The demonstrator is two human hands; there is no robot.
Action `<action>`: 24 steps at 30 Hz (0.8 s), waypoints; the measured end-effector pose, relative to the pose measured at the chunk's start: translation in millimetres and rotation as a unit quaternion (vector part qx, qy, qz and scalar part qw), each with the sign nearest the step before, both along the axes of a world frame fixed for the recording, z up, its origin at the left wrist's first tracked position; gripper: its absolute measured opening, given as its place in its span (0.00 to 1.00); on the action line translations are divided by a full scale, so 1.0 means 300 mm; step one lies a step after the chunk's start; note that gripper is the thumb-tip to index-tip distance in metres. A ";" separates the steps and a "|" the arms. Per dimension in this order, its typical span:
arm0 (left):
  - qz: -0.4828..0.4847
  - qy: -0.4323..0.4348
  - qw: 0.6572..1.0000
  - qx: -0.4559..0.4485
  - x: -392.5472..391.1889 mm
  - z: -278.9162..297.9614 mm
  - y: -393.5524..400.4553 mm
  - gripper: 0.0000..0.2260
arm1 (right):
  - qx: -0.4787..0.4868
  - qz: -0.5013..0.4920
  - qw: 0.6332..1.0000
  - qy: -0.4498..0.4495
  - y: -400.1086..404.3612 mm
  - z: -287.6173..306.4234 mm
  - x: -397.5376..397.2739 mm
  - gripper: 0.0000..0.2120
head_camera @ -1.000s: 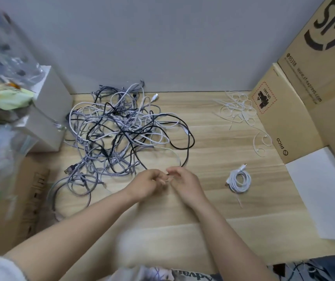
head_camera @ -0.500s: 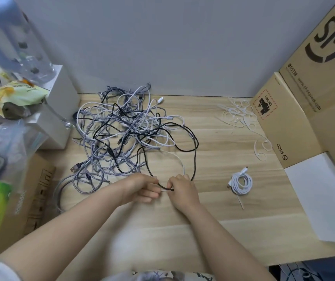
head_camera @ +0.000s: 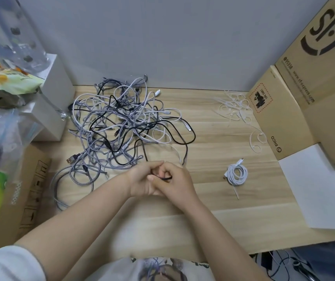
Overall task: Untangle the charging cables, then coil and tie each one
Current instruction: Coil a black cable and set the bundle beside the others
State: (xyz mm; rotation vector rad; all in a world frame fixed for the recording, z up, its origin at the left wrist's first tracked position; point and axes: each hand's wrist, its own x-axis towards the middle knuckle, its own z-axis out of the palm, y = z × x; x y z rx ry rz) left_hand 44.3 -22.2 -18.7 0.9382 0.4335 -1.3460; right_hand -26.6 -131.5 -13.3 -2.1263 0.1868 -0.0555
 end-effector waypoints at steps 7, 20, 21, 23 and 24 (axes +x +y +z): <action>0.083 0.020 0.991 -0.108 0.053 0.132 -0.042 0.08 | 0.194 0.059 0.976 -0.075 0.043 0.195 -0.063 0.22; 0.310 -0.126 0.929 -0.156 0.226 0.293 -0.052 0.11 | 0.308 -0.106 0.939 -0.114 -0.156 0.370 -0.121 0.19; 0.266 -0.203 0.933 -0.133 0.203 0.302 -0.064 0.11 | 0.266 -0.119 0.954 -0.075 -0.167 0.348 -0.106 0.12; 0.126 -0.336 0.931 -0.064 0.145 0.303 -0.074 0.11 | 0.194 -0.102 0.975 0.022 -0.173 0.314 -0.084 0.08; 0.057 -0.380 0.923 -0.034 0.114 0.298 -0.073 0.11 | 0.167 -0.084 0.981 0.060 -0.170 0.305 -0.076 0.10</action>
